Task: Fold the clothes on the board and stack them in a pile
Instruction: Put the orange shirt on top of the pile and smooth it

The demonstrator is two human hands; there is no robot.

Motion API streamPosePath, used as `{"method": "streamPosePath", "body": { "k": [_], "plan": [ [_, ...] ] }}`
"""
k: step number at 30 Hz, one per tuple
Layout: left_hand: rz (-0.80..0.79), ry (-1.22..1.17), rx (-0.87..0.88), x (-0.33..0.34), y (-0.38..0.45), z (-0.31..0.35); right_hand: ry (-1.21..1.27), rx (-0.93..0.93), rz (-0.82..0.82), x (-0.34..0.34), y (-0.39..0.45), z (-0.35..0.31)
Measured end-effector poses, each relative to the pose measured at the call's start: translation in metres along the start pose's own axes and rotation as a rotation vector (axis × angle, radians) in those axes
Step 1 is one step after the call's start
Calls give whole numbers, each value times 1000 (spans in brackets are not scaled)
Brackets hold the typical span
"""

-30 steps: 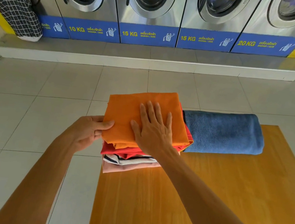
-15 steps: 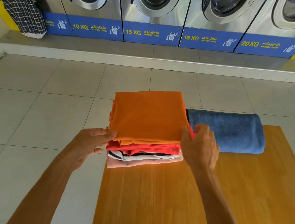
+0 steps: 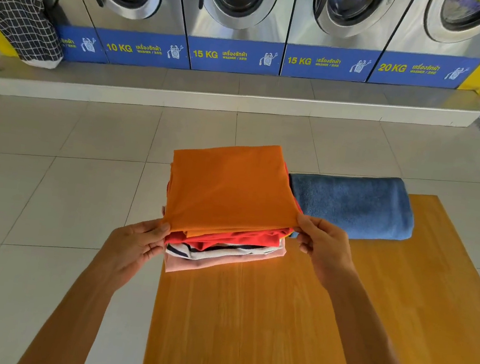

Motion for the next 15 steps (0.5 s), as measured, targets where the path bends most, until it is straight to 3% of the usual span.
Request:
{"method": "streamPosePath", "body": {
  "k": [3, 5, 7, 9, 11, 15],
  "plan": [
    [121, 251, 34, -1, 2, 6, -62, 60, -67, -2, 0, -7],
    [329, 504, 82, 3, 0, 20, -204, 63, -75, 2, 2, -17],
    [563, 667, 311, 16, -7, 46, -343, 21, -47, 9, 8, -31],
    [669, 833, 661, 44, -8, 75, -485, -58, -18, 21, 19, -44],
    [605, 1063, 840, 85, 8, 89, -631, -116, -12, 35, 28, -53],
    [380, 1441, 761, 144, 53, 68, -726, -117, -49, 48, 38, -50]
  ]
}}
Point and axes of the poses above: each hand's wrist, its own y-axis towards the middle knuckle, its own x-axis out of the palm, z = x × y, the point moved 4 cm from there along y, towards the middle knuckle, and after that the axes turned 10 degrees about y, right-handed, at the moved point
